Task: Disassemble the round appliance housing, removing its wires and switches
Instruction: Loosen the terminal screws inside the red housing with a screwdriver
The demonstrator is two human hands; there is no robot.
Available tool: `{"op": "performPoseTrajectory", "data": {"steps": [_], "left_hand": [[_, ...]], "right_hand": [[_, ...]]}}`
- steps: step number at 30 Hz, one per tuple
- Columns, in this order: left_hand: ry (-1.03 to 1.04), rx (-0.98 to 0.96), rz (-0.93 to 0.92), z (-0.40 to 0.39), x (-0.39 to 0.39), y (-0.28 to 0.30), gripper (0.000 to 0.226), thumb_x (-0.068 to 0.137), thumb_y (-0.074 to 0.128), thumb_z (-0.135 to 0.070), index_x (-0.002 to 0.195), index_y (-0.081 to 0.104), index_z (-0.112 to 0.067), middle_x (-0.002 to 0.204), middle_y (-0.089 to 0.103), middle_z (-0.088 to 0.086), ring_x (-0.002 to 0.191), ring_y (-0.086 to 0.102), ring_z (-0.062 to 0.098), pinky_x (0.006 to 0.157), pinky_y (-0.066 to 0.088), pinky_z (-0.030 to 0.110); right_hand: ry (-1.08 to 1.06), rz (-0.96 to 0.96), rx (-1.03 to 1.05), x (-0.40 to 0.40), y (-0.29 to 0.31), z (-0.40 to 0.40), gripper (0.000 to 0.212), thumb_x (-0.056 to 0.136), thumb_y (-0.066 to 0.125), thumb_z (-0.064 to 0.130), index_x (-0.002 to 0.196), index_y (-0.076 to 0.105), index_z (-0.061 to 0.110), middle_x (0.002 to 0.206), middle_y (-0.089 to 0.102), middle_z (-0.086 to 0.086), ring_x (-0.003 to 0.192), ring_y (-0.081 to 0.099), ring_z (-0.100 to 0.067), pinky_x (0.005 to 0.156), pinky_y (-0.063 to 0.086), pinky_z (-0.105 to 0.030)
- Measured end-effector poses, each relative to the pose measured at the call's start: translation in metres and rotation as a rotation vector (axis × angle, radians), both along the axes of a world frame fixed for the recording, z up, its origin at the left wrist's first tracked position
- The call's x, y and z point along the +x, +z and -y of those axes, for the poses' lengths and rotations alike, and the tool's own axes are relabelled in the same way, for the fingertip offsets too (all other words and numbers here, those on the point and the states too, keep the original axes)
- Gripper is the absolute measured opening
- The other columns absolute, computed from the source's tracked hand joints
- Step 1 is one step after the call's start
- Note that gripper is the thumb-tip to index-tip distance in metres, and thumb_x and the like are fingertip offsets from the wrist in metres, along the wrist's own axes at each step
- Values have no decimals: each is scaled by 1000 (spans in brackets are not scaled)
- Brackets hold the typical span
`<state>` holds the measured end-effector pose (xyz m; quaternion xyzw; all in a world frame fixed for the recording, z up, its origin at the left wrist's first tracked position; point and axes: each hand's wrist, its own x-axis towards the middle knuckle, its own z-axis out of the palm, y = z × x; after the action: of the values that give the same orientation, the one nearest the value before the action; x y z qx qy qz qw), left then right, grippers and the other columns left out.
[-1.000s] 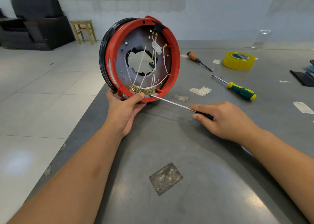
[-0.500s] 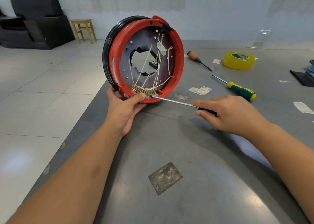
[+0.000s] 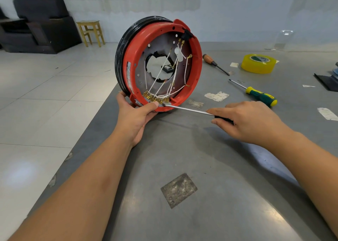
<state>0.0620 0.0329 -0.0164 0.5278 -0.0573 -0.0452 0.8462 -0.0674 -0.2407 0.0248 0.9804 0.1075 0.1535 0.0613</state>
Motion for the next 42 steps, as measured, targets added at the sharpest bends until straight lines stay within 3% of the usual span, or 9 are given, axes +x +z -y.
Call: {"op": "performPoseTrajectory", "data": {"steps": [5,9,13,15,20,31,35,42], "left_hand": [[13,6,12,-1,1,-2,81,74,80,14,132,39,-25,104,76,9,102,77,40,87,63,55],[27,-30,-16,-1,0,0,82,73,81,14,132,40,-25,124,63,21,109,73,45,89,63,56],[51,-50,-29,0,0,1,78,77,79,16,132,40,-24,131,63,19,109,74,43,89,63,56],[66,-54,-38,0,1,1,75,81,77,16,133,39,-22,130,65,17,108,75,39,89,63,56],[89,-57,-55,0,1,2,69,83,77,14,128,39,-22,119,70,11,103,77,37,88,64,52],[105,-82,-69,2,-3,7,61,88,73,13,124,37,-21,130,65,19,101,78,35,90,63,53],[105,-87,-74,3,-4,8,62,88,73,13,127,36,-18,130,64,19,100,78,34,91,62,55],[108,-89,-83,3,-2,8,62,88,73,13,129,36,-17,127,65,16,96,79,31,90,62,56]], "right_hand": [[-6,-24,106,1,-12,-5,45,100,37,55,140,56,46,111,73,9,96,67,-25,62,49,-32],[-1,-11,205,1,-17,-7,46,97,38,56,136,61,43,111,75,11,95,67,-24,65,50,-32],[-32,-52,340,0,-20,-12,49,94,37,61,133,62,45,104,76,11,82,64,-19,70,57,-37],[-52,-74,402,0,-21,-14,50,93,37,64,133,61,46,99,76,13,74,59,-13,70,58,-37],[-60,-96,462,0,-22,-18,51,92,37,66,133,61,46,107,76,15,88,68,-16,75,59,-40],[-113,-114,483,1,-23,-26,47,95,38,63,135,58,49,96,75,14,71,52,-8,67,53,-32],[-120,-128,482,2,-23,-26,49,94,36,65,136,57,50,99,75,15,78,60,-11,67,53,-31],[-125,-122,478,1,-26,-25,51,93,33,66,136,56,50,97,75,14,72,52,-9,63,47,-30]]}}
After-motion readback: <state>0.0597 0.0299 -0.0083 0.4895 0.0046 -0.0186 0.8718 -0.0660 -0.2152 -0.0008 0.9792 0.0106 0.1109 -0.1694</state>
